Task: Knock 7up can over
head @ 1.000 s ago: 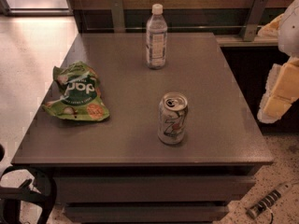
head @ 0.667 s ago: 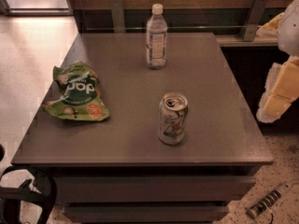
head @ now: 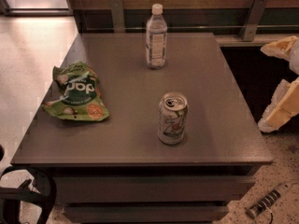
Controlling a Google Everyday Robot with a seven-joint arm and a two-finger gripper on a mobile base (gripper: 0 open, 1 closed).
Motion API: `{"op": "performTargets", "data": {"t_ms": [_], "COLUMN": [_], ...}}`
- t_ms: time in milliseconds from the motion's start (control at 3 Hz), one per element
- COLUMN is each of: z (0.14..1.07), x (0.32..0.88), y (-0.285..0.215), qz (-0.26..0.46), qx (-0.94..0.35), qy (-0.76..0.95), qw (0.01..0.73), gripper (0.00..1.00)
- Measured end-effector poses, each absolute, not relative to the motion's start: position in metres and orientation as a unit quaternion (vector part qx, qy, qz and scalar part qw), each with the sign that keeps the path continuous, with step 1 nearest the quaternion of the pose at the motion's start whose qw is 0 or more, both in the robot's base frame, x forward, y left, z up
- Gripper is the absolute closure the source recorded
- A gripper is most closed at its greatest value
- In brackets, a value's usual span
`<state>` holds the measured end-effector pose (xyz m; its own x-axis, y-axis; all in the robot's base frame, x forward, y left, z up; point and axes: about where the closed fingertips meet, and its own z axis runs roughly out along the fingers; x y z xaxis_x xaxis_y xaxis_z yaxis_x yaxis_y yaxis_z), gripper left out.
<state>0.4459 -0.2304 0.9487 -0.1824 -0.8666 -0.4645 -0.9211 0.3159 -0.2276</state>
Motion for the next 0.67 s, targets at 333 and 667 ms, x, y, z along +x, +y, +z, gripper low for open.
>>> {"op": "performTargets", "data": {"t_ms": [333,667], "z": [0.924,0.918], "x": [0.451,0.454], "y": [-0.224,-0.206], "qz": [0.117,0.18], "qx": [-0.566,-0.549], "qy": [0.741,0.702], "qw": [0.342,0.416], "gripper": [0.0,0.0]}}
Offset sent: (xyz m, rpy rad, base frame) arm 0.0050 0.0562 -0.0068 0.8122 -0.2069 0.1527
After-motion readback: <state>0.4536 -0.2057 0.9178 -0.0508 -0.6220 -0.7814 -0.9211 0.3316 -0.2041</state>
